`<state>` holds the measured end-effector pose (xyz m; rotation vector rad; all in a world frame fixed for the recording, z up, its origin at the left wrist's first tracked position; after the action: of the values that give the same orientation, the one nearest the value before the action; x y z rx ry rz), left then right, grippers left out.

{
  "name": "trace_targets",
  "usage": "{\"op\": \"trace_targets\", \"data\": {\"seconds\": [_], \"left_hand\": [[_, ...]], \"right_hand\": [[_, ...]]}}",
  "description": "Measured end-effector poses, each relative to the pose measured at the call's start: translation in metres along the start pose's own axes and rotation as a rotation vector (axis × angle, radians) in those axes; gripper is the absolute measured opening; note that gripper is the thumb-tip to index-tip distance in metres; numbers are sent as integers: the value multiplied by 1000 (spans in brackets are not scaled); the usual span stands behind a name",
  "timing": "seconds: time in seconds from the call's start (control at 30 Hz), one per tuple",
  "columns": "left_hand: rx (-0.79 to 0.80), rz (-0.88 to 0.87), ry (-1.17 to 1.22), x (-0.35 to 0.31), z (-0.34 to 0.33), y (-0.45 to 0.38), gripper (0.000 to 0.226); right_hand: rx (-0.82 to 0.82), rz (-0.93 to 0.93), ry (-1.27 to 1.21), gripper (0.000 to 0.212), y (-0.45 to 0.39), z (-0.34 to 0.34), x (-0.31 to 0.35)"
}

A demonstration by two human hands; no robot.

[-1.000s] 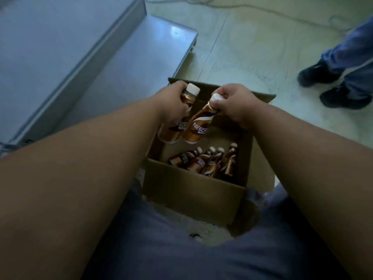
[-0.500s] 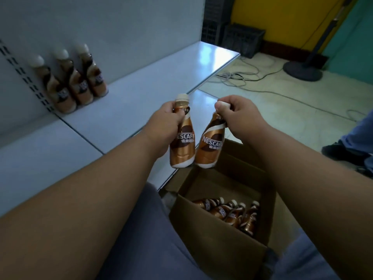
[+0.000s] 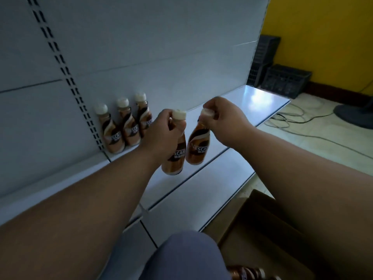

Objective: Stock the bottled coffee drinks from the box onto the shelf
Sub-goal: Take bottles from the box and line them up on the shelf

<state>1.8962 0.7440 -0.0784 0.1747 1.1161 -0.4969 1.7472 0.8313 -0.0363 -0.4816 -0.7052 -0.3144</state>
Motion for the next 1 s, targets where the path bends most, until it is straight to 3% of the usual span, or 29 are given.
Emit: {"op": "trace_targets", "data": {"seconds": [0.27, 0.5, 0.73, 0.83, 1.0], "left_hand": [[-132, -107, -60, 4, 19, -47, 28], [-145, -176, -424, -4, 15, -94, 24], [-73, -94, -735, -13, 18, -130, 20], [-33, -108, -914, -19, 18, -145, 17], [-35, -140, -1019, -29, 22, -169, 23]], "right_hand": [[145, 19, 193, 26, -48, -37, 10], [177, 131, 183, 28, -90, -58, -5], [308, 232, 275, 32, -125, -64, -14], [300, 257, 262, 28, -142, -67, -14], [212, 222, 206, 22, -176, -77, -21]]}}
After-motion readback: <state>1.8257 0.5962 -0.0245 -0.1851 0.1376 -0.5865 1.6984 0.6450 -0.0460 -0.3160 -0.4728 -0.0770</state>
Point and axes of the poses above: each hand's wrist, its own y-axis away from the middle knuckle, its own z-axis out of the back of the hand, x = y × z, the point moved 7 cm from there along -y, towards the middle knuckle, and after that the axes turned 5 degrees about z, right-handed, at the moved point
